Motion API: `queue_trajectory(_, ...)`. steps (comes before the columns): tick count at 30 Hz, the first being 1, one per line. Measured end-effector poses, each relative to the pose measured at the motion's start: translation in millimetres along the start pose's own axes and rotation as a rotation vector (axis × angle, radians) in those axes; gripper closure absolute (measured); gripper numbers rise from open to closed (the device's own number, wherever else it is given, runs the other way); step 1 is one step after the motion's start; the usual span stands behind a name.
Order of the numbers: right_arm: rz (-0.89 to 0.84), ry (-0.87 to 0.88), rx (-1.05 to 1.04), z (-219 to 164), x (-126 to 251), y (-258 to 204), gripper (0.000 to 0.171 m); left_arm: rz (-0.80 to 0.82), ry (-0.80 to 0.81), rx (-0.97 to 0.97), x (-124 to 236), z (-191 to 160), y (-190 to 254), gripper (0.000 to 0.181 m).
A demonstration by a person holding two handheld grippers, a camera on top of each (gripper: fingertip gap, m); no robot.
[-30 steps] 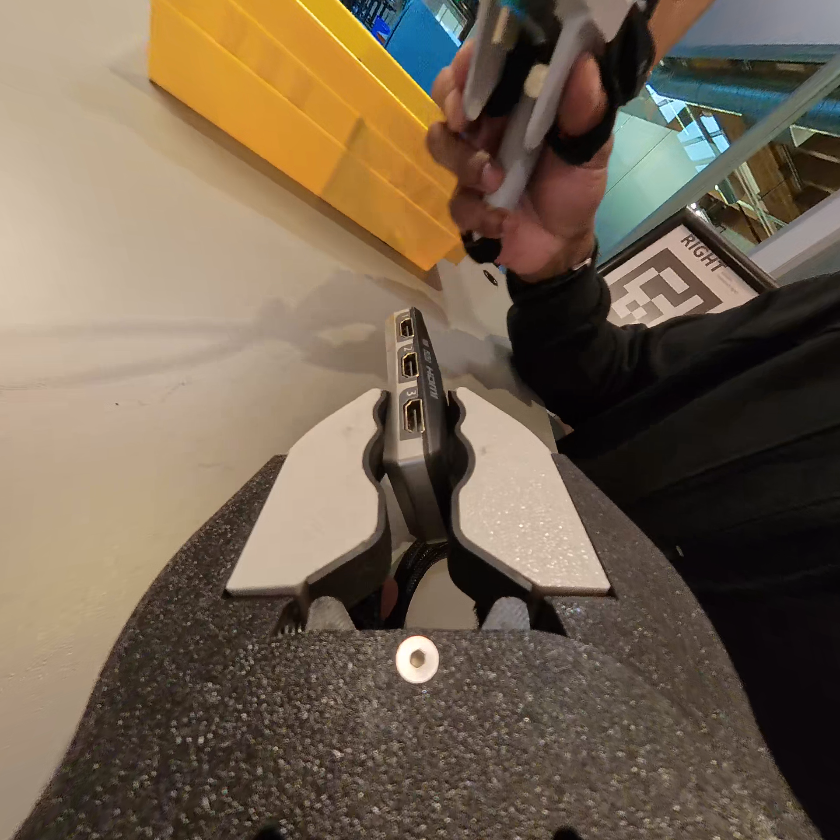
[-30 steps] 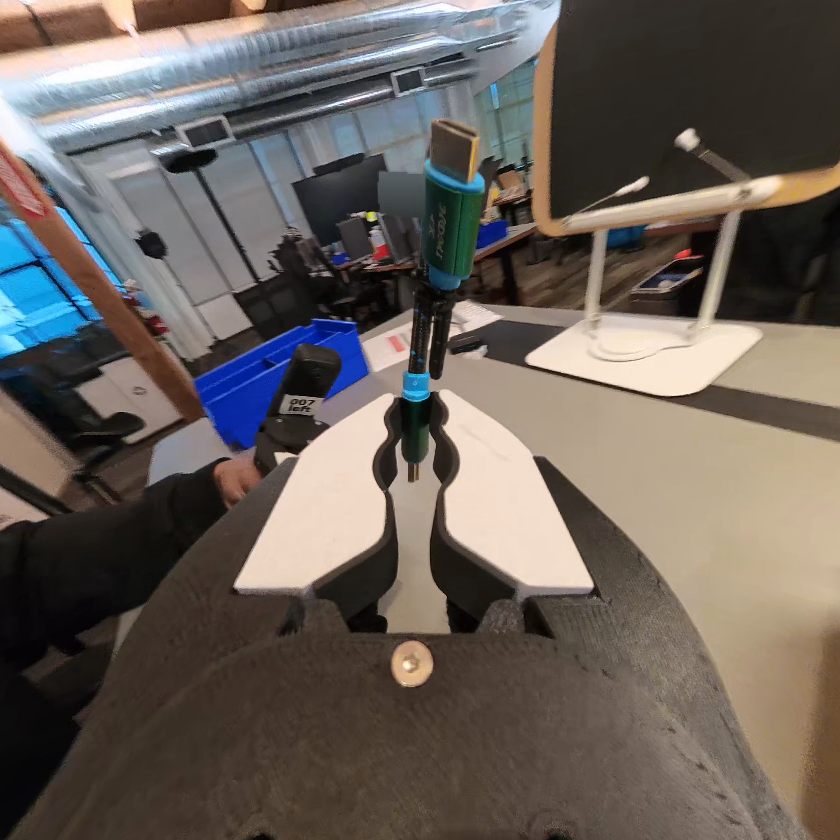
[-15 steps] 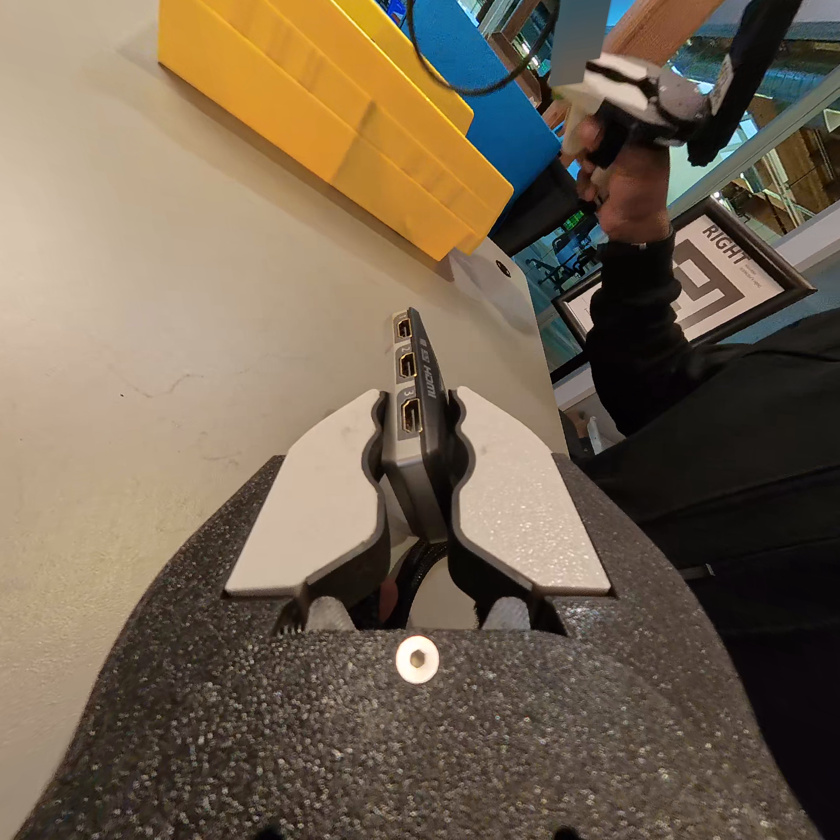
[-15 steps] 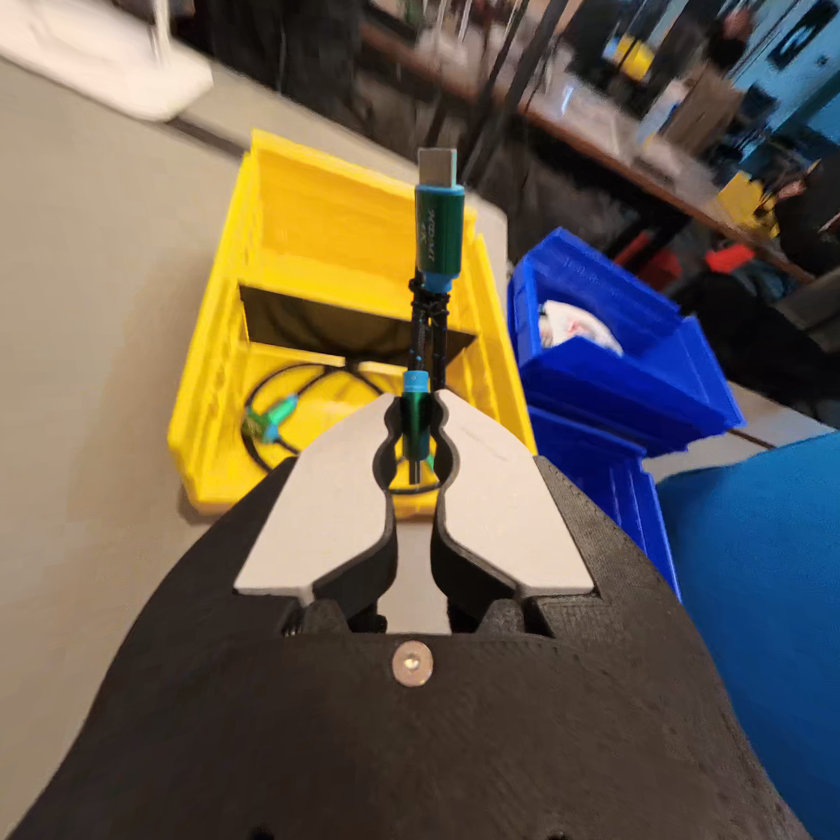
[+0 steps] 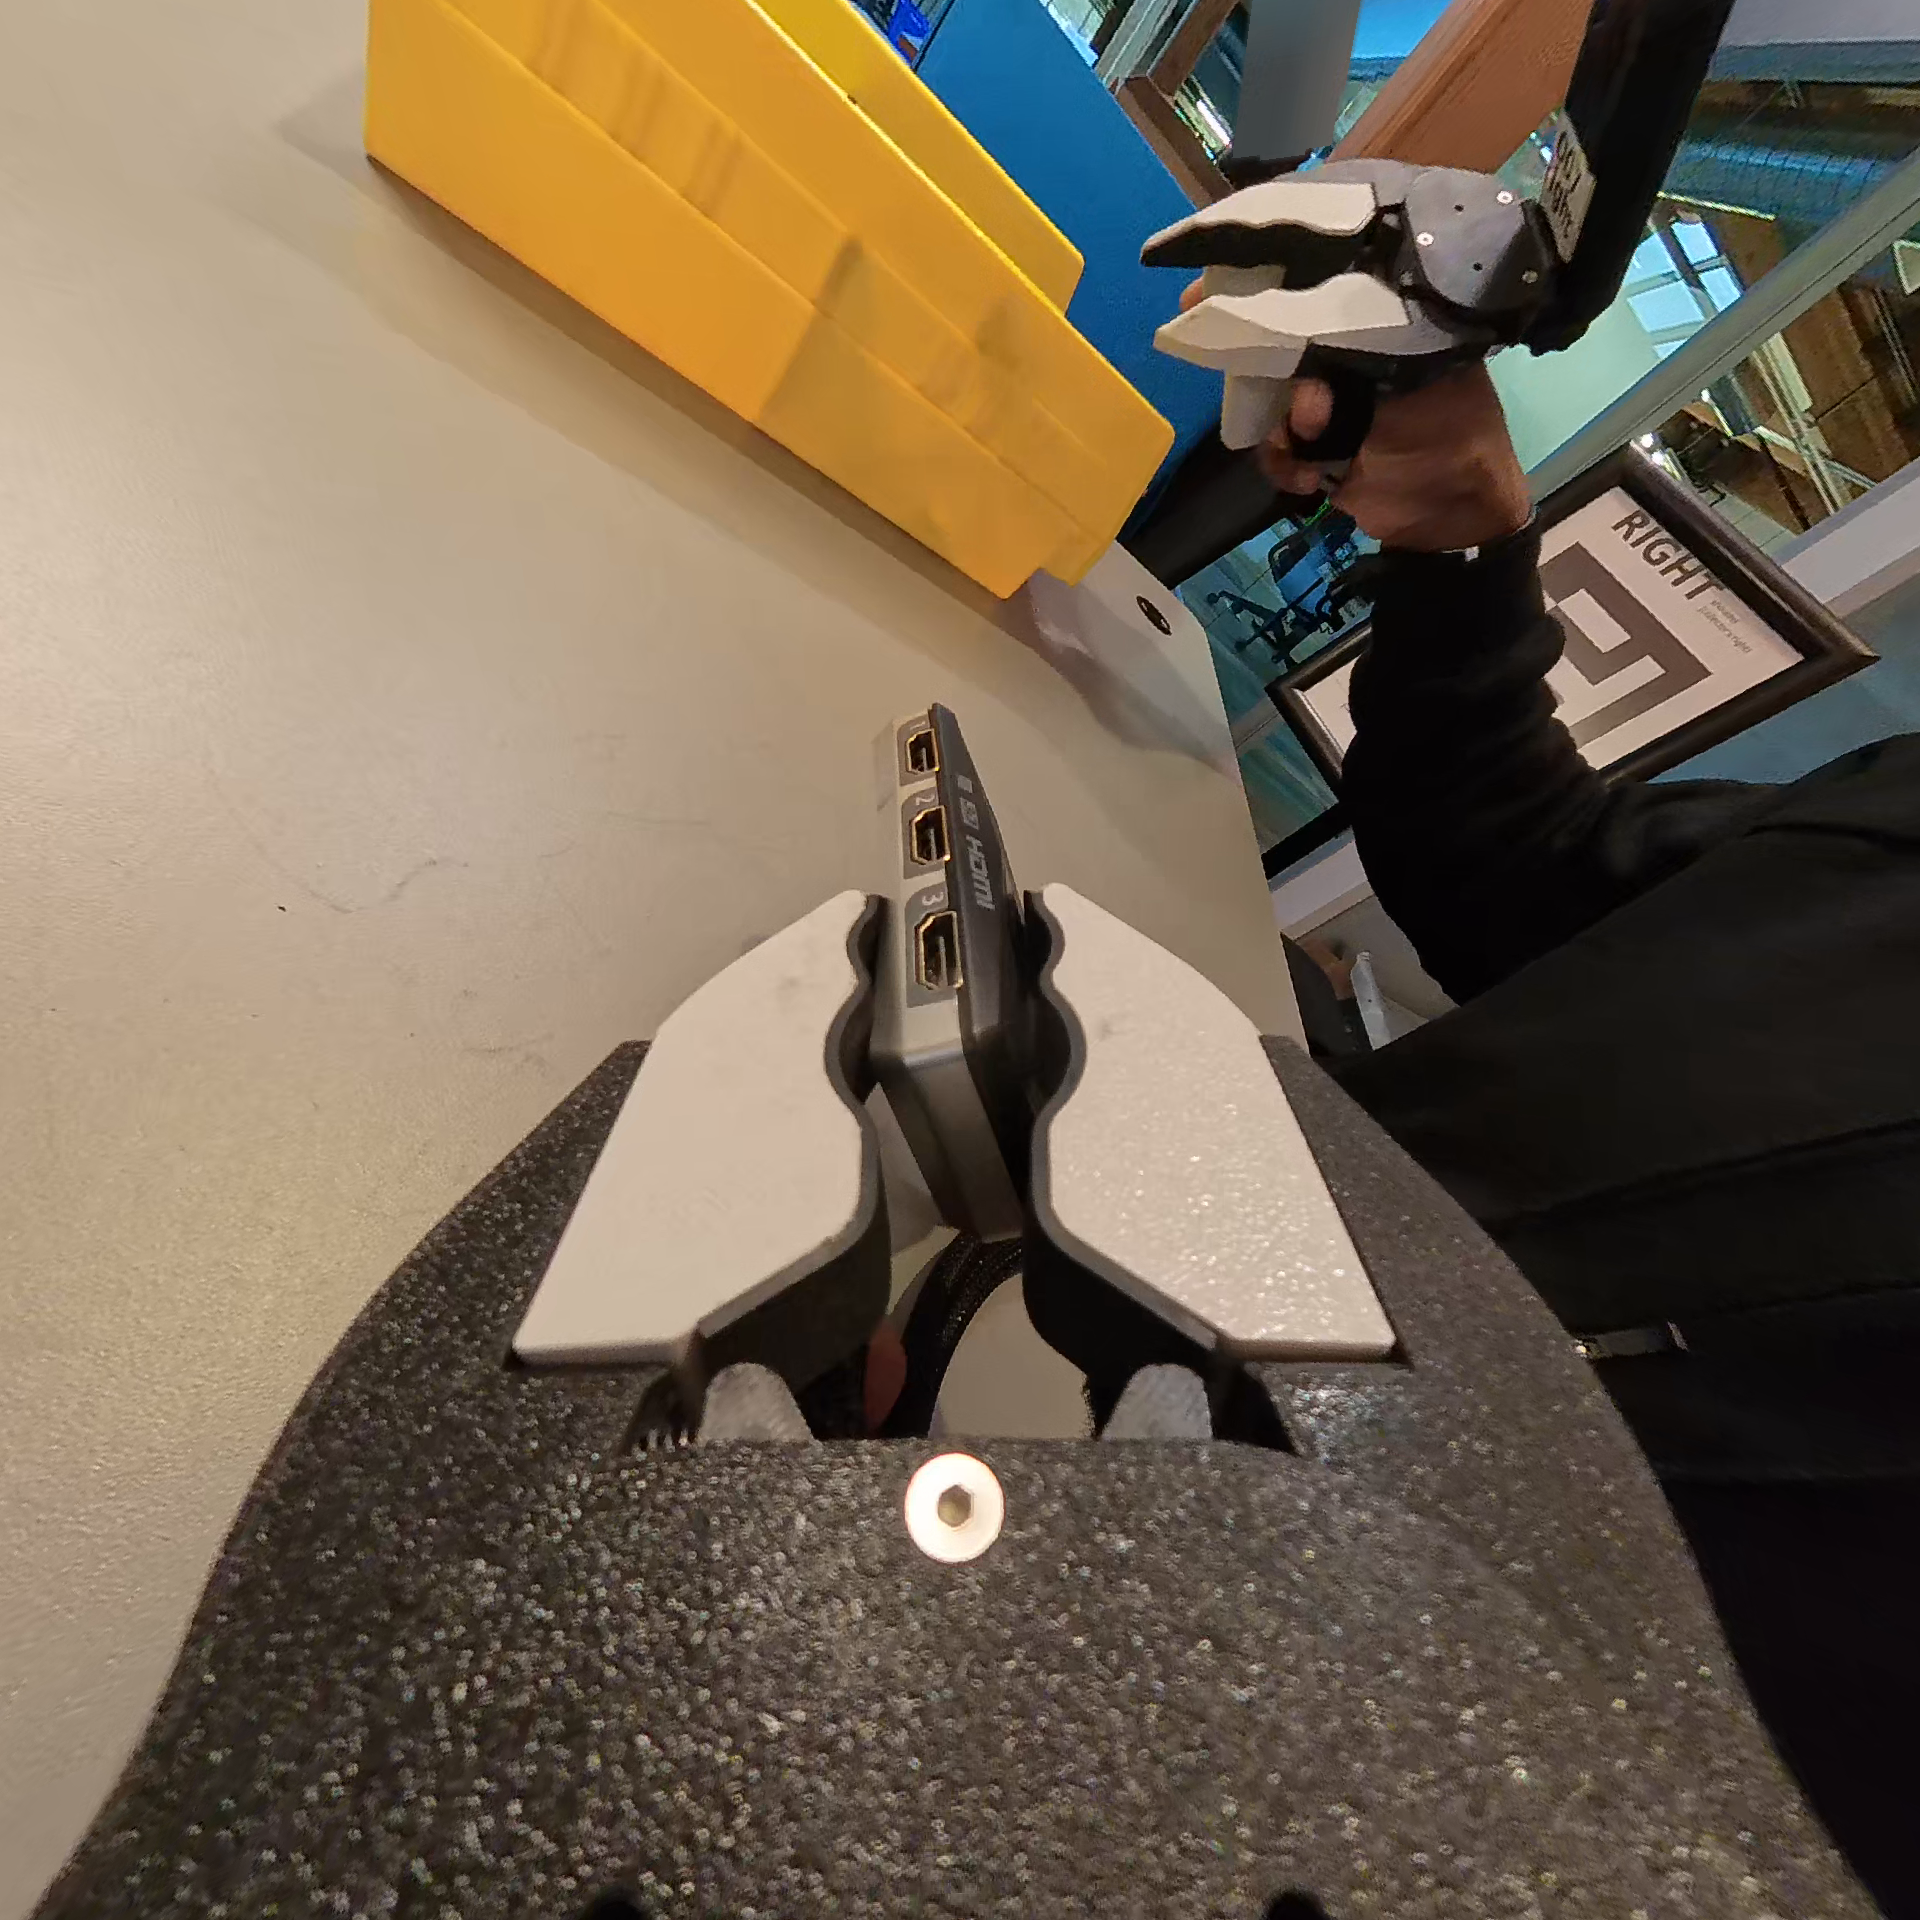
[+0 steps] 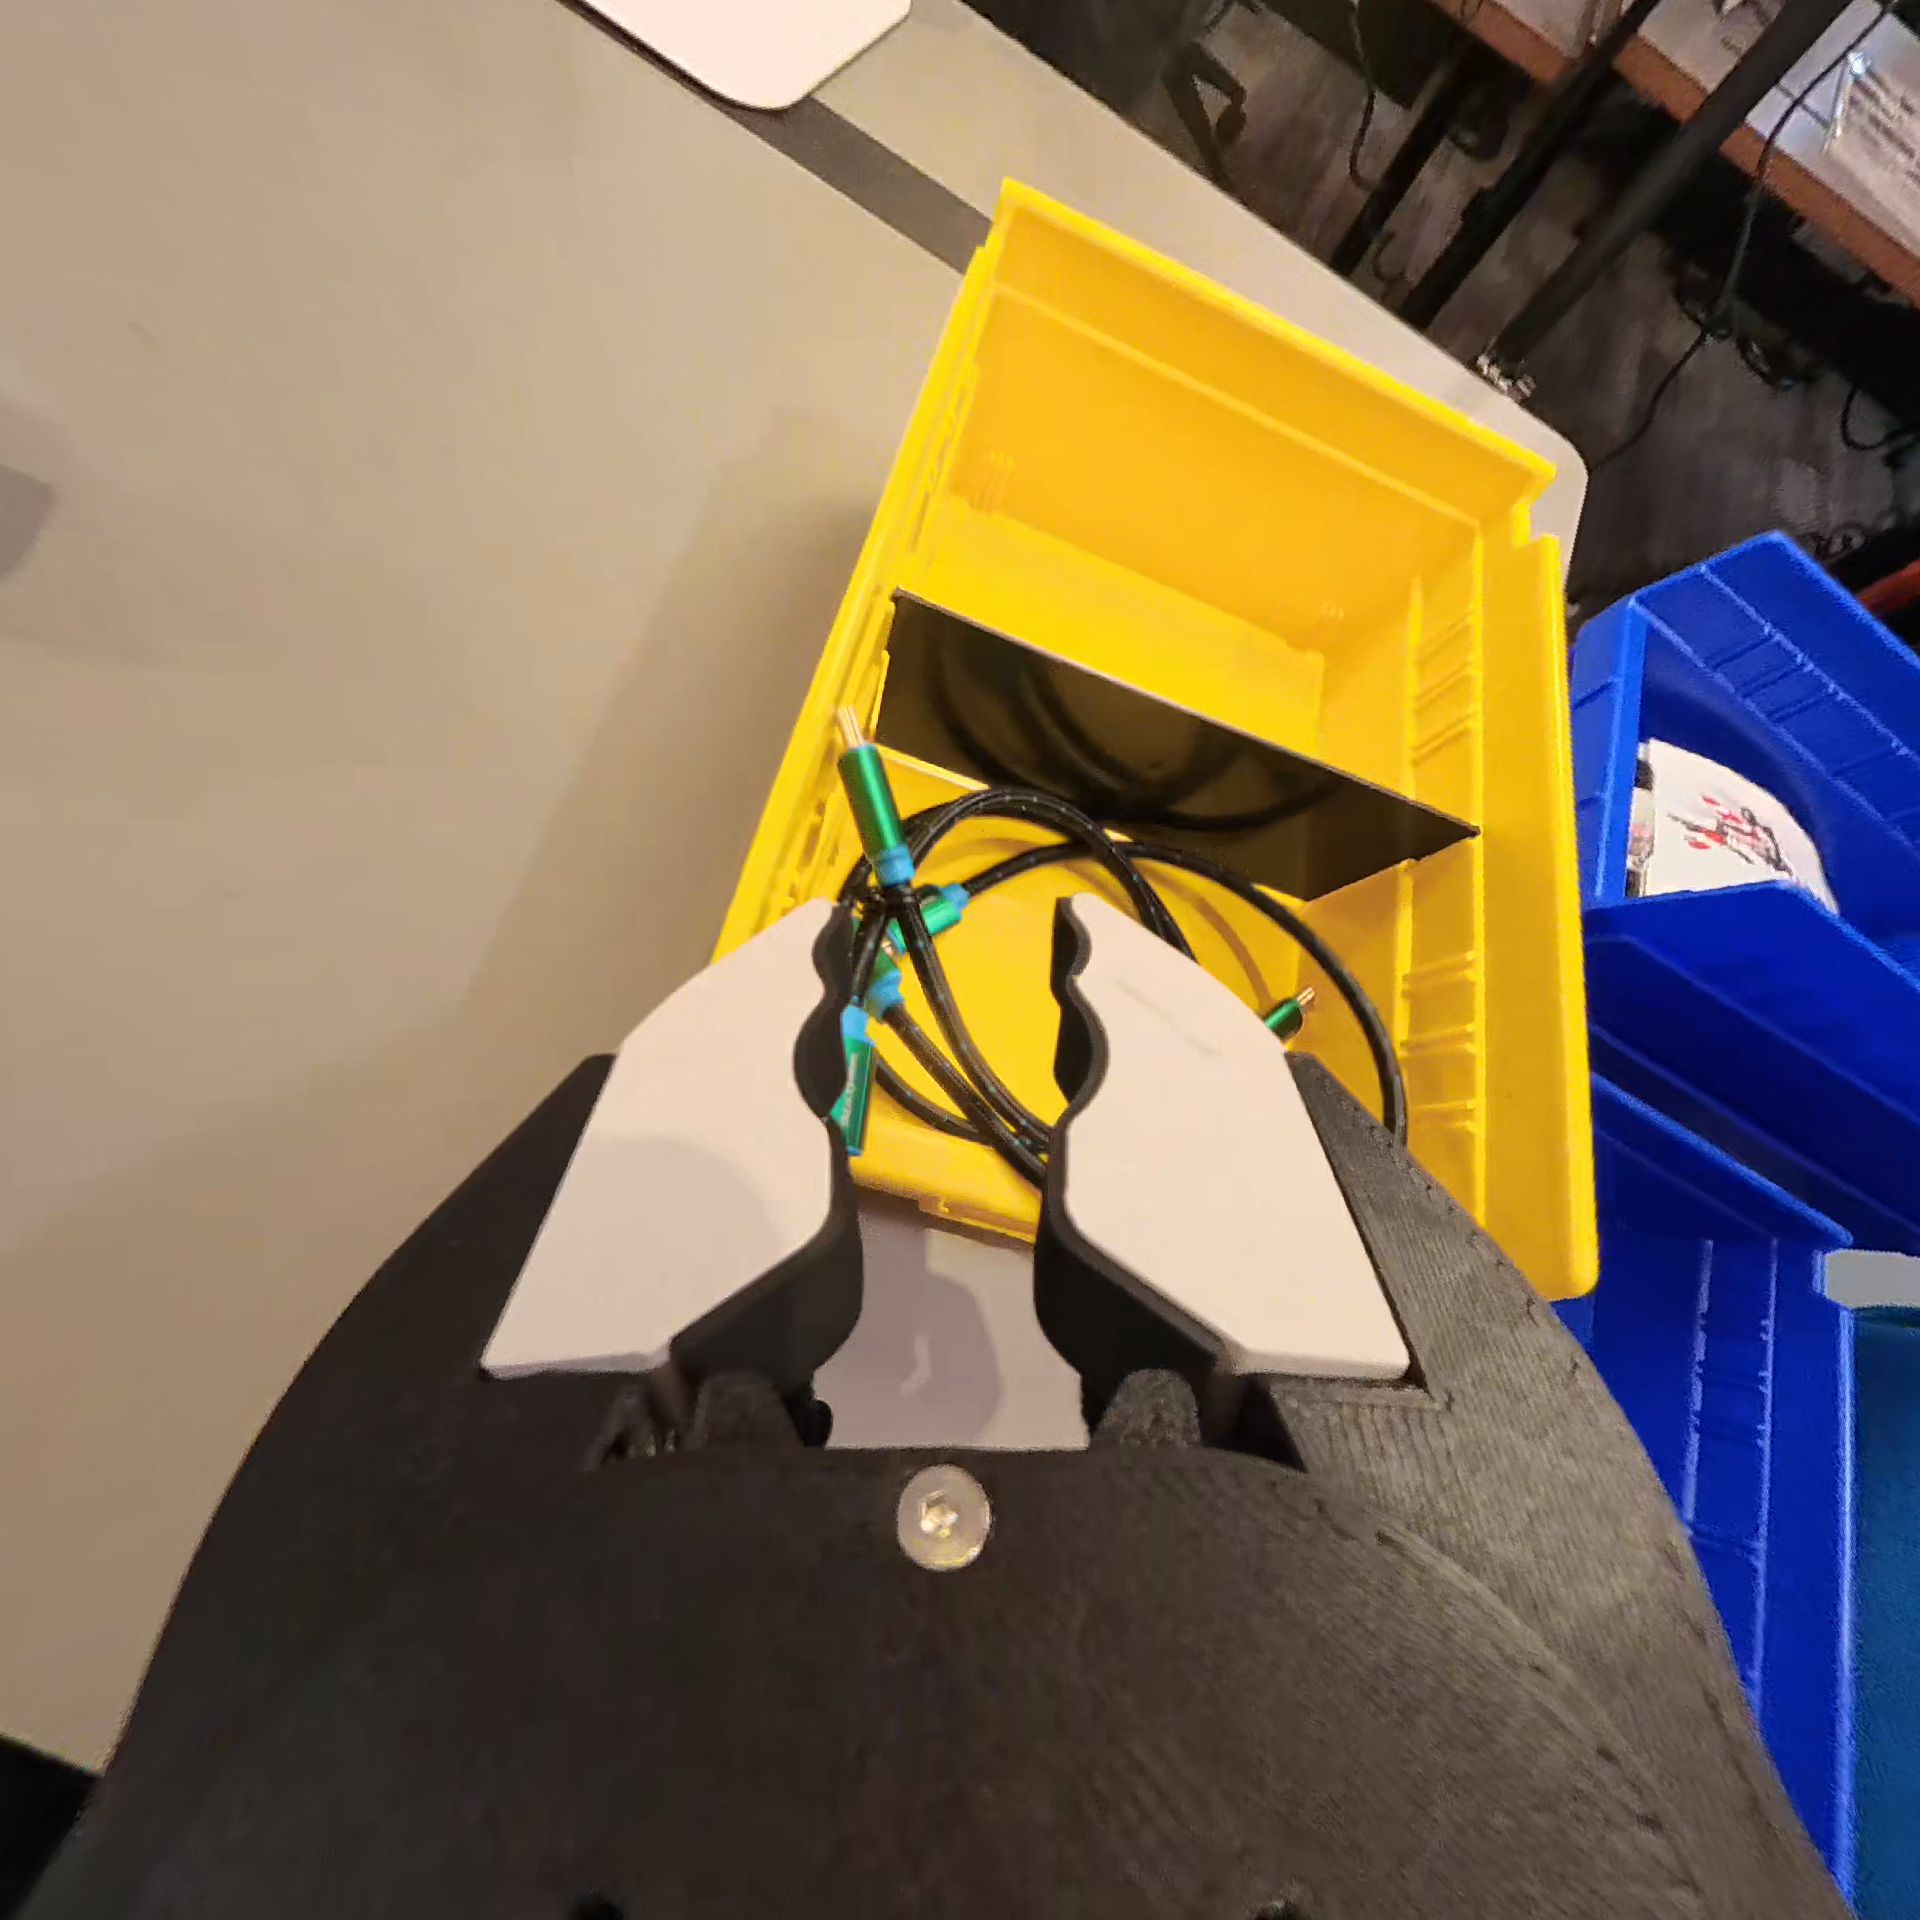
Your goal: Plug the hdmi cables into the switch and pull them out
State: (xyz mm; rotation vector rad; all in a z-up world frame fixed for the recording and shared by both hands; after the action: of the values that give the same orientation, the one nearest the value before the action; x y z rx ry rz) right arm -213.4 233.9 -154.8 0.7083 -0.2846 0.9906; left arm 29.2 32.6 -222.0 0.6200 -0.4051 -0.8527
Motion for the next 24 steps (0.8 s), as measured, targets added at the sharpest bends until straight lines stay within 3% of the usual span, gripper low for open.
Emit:
queue_trajectory(5, 0.064, 0.112, -0.001, 30, 17, -15, 0.129, 0.010, 0.028, -0.024, 2, 5, 1, 0.156)
queue_trajectory(11, 0.403, 0.283, -0.033, 87, 21, -121, 0.131, 0.001, 0.146, -0.119, 13, 26, 8, 0.157)
queue_trajectory(17, 0.738, 0.289, -0.048, 125, -11, -233, 0.126, -0.054, 0.248, -0.270, 21, 43, 25, 0.158)
queue_trajectory(24, 0.976, 0.219, -0.101, 132, -33, -295, 0.125, -0.051, 0.419, -0.385, 43, 64, 36, 0.159)
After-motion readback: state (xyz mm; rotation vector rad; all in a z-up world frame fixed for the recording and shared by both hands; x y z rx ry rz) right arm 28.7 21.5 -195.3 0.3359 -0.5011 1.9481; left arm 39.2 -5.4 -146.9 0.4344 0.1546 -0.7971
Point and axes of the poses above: each gripper's, where its closed fingertips meet, x back along the fingers, z out of its top, y = z × x across the jaws, the point moved 1 cm from there along x, back along the fingers, and after that the axes turned 14 degrees about -z, right-handed, at the moved point
